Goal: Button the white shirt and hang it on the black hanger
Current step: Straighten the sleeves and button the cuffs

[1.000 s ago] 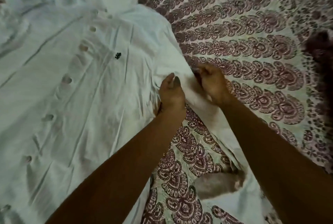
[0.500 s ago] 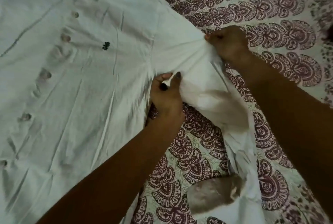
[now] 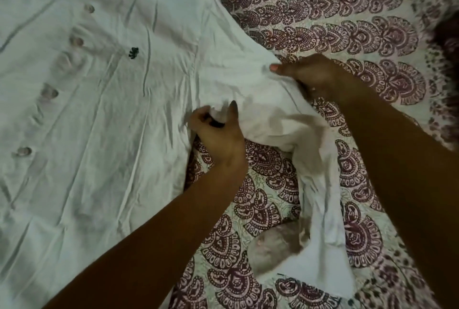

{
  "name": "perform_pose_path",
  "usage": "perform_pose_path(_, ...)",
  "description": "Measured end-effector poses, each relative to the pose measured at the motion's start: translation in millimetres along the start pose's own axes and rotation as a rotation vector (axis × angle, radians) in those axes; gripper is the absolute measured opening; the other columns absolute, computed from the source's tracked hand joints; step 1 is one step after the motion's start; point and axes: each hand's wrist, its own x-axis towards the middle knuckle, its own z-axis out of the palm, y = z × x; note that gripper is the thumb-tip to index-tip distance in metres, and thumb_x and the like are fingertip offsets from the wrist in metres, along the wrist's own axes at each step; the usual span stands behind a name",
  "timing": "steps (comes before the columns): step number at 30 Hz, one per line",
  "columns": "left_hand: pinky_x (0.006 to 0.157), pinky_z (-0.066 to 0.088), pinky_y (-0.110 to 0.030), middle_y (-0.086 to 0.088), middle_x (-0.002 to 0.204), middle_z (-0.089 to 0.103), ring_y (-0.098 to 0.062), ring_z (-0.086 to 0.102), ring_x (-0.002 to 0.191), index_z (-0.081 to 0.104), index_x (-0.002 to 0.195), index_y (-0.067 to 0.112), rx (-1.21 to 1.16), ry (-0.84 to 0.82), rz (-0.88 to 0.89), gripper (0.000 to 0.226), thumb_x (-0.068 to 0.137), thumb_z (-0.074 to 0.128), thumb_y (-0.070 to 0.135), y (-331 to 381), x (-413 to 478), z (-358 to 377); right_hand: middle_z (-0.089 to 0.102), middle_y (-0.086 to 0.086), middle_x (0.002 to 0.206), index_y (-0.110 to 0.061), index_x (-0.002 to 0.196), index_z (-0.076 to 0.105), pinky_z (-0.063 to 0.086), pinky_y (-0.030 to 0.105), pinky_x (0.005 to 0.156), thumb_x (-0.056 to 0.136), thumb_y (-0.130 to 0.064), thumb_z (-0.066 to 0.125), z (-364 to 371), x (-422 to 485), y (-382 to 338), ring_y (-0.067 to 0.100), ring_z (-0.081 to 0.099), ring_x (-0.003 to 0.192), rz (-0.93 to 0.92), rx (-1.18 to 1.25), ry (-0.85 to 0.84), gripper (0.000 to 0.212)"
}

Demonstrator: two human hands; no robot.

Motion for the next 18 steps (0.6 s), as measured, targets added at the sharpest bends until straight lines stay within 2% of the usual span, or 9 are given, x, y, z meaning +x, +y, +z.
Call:
perform_pose_path(2, 0.09, 0.052, -0.042, -0.014, 0.104, 0.056, -0.027, 0.061, 0.096, 0.034, 0.098, 0.018, -0.024, -0.019, -0.097, 0.048, 0.074, 0.075, 0.006, -12, -10, -5, 0.066, 0.013, 0.1, -0.004, 0.107, 0.063, 0.052, 0.037, 0.082, 0.055, -0.039, 0.08, -14, -11, 4, 0.029, 0.062, 0.094, 0.158, -0.17, -0.217, 0.065)
perform_pose_path(4, 0.073, 0.058, -0.039, -0.012, 0.092, 0.059, -0.022, 0.065, 0.079, 0.036, 0.098, 0.016, -0.047, -0.103, -0.213, 0.049, 0.073, 0.076, 0.005, -18, -19, -11, 0.062, 0.014, 0.115, -0.005, 0.121, 0.057, 0.049, 0.04, 0.088, 0.062, -0.026, 0.079, -23, -23, 17, 0.033, 0.057, 0.104, 0.217, -0.244, -0.258, 0.066)
perform_pose_path(6, 0.051, 0.05, -0.022, -0.004, 0.074, 0.057, -0.01, 0.054, 0.056, 0.046, 0.104, 0.005, -0.021, -0.222, -0.325, 0.036, 0.078, 0.071, 0.003, -16, -27, -11, 0.065, 0.014, 0.112, -0.004, 0.119, 0.059, 0.052, 0.034, 0.079, 0.071, -0.023, 0.076, -25, -33, 33, 0.029, 0.062, 0.093, 0.146, -0.133, -0.126, 0.054)
perform_pose_path(7, 0.051, 0.046, -0.02, -0.001, 0.071, 0.055, -0.008, 0.05, 0.055, 0.052, 0.098, 0.004, 0.022, -0.245, -0.325, 0.025, 0.08, 0.069, 0.004, -16, -27, -11, 0.067, 0.014, 0.108, -0.002, 0.115, 0.062, 0.054, 0.031, 0.073, 0.073, -0.023, 0.077, -25, -36, 40, 0.026, 0.064, 0.086, 0.088, -0.042, -0.021, 0.049)
perform_pose_path(9, 0.07, 0.052, -0.026, -0.001, 0.075, 0.057, -0.013, 0.055, 0.066, 0.055, 0.079, 0.014, 0.123, -0.194, -0.242, 0.013, 0.084, 0.065, 0.01, -14, -20, -11, 0.071, 0.01, 0.096, -0.003, 0.104, 0.068, 0.056, 0.024, 0.064, 0.072, -0.025, 0.078, -28, -44, 53, 0.019, 0.065, 0.075, -0.009, 0.103, 0.11, 0.04)
perform_pose_path(12, 0.088, 0.053, -0.045, -0.009, 0.094, 0.063, -0.032, 0.063, 0.094, 0.052, 0.086, 0.014, 0.201, -0.094, -0.16, 0.018, 0.088, 0.06, 0.03, -12, -10, -16, 0.07, 0.002, 0.086, -0.014, 0.09, 0.069, 0.052, 0.023, 0.062, 0.073, -0.026, 0.072, -33, -57, 68, 0.017, 0.06, 0.075, 0.09, 0.01, -0.166, 0.021)
perform_pose_path(14, 0.079, 0.057, -0.04, -0.008, 0.097, 0.062, -0.027, 0.065, 0.091, 0.05, 0.097, 0.009, 0.135, -0.206, -0.218, 0.025, 0.088, 0.06, 0.031, -9, -16, -20, 0.067, 0.005, 0.096, -0.016, 0.09, 0.068, 0.05, 0.027, 0.071, 0.077, -0.02, 0.068, -36, -66, 83, 0.018, 0.058, 0.084, 0.173, -0.062, -0.325, 0.014)
perform_pose_path(16, 0.059, 0.058, -0.029, -0.004, 0.086, 0.064, -0.014, 0.066, 0.067, 0.055, 0.089, 0.009, 0.104, -0.389, -0.301, 0.011, 0.087, 0.063, 0.016, -9, -23, -19, 0.067, 0.006, 0.097, -0.013, 0.094, 0.066, 0.053, 0.028, 0.067, 0.084, -0.015, 0.063, -39, -74, 96, 0.019, 0.062, 0.083, 0.178, 0.081, -0.263, 0.01)
perform_pose_path(18, 0.048, 0.048, -0.021, -0.001, 0.068, 0.062, -0.006, 0.056, 0.046, 0.055, 0.075, 0.012, 0.165, -0.524, -0.384, 0.014, 0.084, 0.066, 0.009, -5, -31, -20, 0.068, 0.006, 0.093, -0.01, 0.092, 0.063, 0.055, 0.033, 0.068, 0.09, -0.015, 0.059, -39, -78, 106, 0.02, 0.063, 0.083, 0.121, 0.279, -0.144, 0.007)
